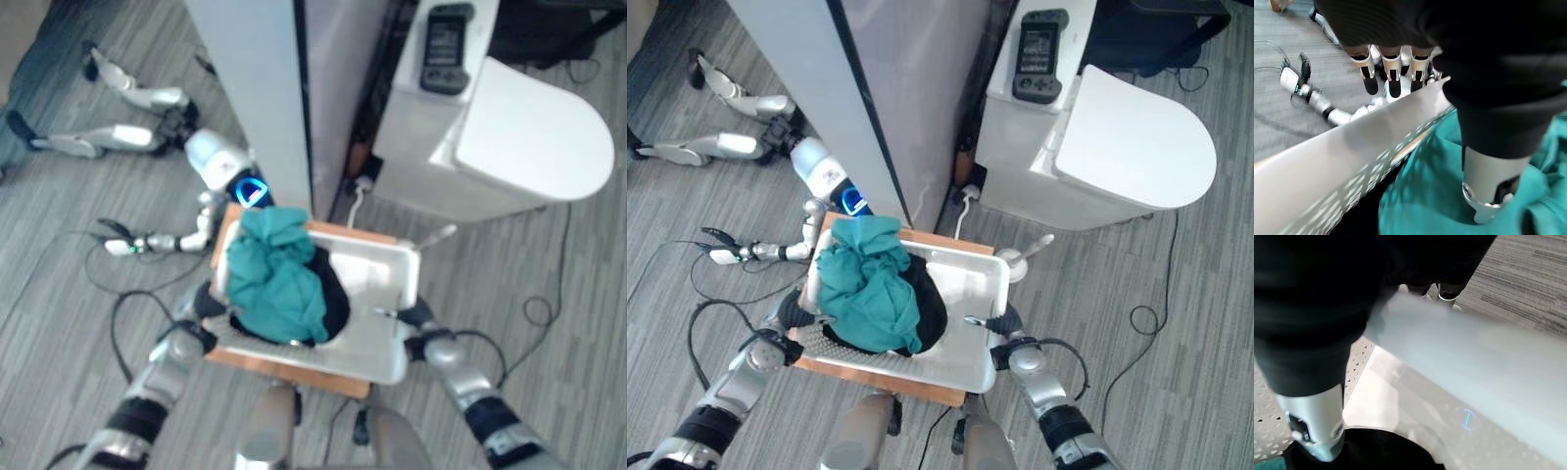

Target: Grab the laundry basket,head to the washer,open it,put in the laundry and shut it.

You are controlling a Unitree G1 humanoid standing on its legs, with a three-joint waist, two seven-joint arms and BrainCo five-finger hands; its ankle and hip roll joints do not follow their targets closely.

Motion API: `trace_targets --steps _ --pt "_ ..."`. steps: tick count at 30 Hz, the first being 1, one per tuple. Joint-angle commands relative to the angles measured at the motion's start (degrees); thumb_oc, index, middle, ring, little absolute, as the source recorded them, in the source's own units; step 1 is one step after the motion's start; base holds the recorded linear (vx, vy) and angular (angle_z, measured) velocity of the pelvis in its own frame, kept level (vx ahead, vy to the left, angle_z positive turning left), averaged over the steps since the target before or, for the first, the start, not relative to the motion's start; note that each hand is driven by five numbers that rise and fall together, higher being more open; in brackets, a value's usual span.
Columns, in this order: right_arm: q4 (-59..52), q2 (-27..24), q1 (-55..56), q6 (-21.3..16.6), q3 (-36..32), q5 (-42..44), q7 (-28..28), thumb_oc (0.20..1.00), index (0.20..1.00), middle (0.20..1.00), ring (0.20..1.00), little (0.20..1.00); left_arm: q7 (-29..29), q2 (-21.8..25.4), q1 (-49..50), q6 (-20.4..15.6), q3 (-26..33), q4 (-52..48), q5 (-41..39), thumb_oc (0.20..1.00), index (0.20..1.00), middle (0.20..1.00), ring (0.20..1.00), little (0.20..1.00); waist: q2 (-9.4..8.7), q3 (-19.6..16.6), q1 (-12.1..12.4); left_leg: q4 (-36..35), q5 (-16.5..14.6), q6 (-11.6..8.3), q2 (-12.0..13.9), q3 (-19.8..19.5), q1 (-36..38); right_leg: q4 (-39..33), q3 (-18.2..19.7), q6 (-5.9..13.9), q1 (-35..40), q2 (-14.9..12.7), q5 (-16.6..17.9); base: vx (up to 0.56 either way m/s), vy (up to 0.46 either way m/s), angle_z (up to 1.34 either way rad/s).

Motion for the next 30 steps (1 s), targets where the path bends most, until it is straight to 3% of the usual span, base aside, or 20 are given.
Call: trace_targets --steps 1,11,12,13,14,15,16,17,30 --pt "-4.35 1.49 0.25 -2.05 4.41 -3.11 0.37 1.0 1.0 1.0 1.0 1.0 1.17 -2.6 -0.32 -2.08 -4.57 1.27 3.41 1.0 1.0 1.0 1.0 1.0 -1.2 -1.99 -0.33 1.75 -0.45 0.54 -0.79 -1.66 -3.17 6.31 0.09 1.57 -5.84 -1.7 -0.52 0.0 0.0 0.0" --pt "1.24 3.88 -3.56 -0.61 8.56 -2.44 1.13 1.0 1.0 1.0 1.0 1.0 1.24 -5.46 -2.63 -1.32 -7.27 5.42 -0.2 1.0 1.0 1.0 1.0 1.0 -1.37 -1.25 -0.21 1.93 -0.32 0.64 -0.74 -1.49 -3.5 6.21 0.07 1.33 -6.11 -1.5 -0.16 0.0 0.0 0.0" --pt "1.81 4.13 -3.86 -0.53 8.95 -2.15 1.26 1.0 1.0 1.0 1.0 1.0 1.13 -5.63 -2.71 -1.37 -7.58 5.67 -0.68 0.859 0.859 0.859 0.859 0.859 -1.34 -1.17 -0.15 1.94 -0.29 0.65 -0.75 -1.51 -3.56 6.2 0.04 1.32 -6.15 -1.5 -0.11 0.0 0.0 0.0" --pt "2.34 4.35 -4.24 -0.42 9.29 -1.92 1.28 1.0 1.0 1.0 1.0 1.0 1.03 -5.85 -2.87 -1.34 -7.8 5.77 -1.21 0.573 0.573 0.573 0.573 0.573 -1.31 -1.09 -0.09 1.98 -0.24 0.65 -0.74 -1.54 -3.68 6.17 0.03 1.31 -6.2 -1.48 -0.07 0.0 0.0 0.0" --pt "2.77 4.5 -4.72 -0.32 9.59 -1.83 1.23 0.875 0.875 0.875 0.875 0.875 1.04 -5.98 -3.06 -1.33 -8.05 5.83 -1.66 0.467 0.467 0.467 0.467 0.467 -1.28 -1.01 -0.02 2.02 -0.2 0.66 -0.75 -1.6 -3.8 6.16 0.05 1.29 -6.24 -1.46 -0.01 0.0 0.0 0.0" --pt "3.15 4.75 -4.99 -0.31 9.82 -1.58 1.18 0.57 0.57 0.57 0.57 0.57 1.05 -6.06 -3.16 -1.39 -8.19 5.73 -2.04 0.288 0.288 0.288 0.288 0.288 -1.23 -0.92 0.05 2.05 -0.17 0.67 -0.75 -1.61 -3.91 6.14 0.03 1.28 -6.28 -1.47 0.04 0.0 0.0 0.0" --pt "3.66 5.02 -5.29 -0.29 10.12 -1.4 1.12 0.253 0.253 0.253 0.253 0.253 1.07 -6.2 -3.16 -1.58 -8.38 5.69 -2.47 0.2 0.2 0.2 0.2 0.2 -1.13 -0.83 0.09 2.12 -0.14 0.68 -0.77 -1.64 -4.03 6.12 0.07 1.26 -6.39 -1.45 0.14 0.0 0.0 0.0" --pt "3.7 5.11 -5.46 -0.25 10.27 -1.26 1.0 0.2 0.2 0.2 0.2 0.2 1.09 -6.16 -3.12 -1.55 -8.46 5.26 -2.7 0.2 0.2 0.2 0.2 0.2 -1.09 -0.8 0.13 2.13 -0.12 0.68 -0.78 -1.66 -4.1 6.09 -0.02 1.27 -6.39 -1.45 0.18 0.0 0.0 0.0" --pt "1.94 5.49 -4.3 -1.76 11.06 0.21 -0.69 0.2 0.2 0.2 0.2 0.2 2.92 -6.22 -1.32 -3.11 -8.2 3.58 -5.73 0.2 0.2 0.2 0.2 0.2 -0.75 -0.85 0.19 1.75 -0.12 0.5 -0.94 -1.56 -4.07 5.49 -0.09 1.33 -6.1 -1.36 0.29 0.0 0.0 0.0"
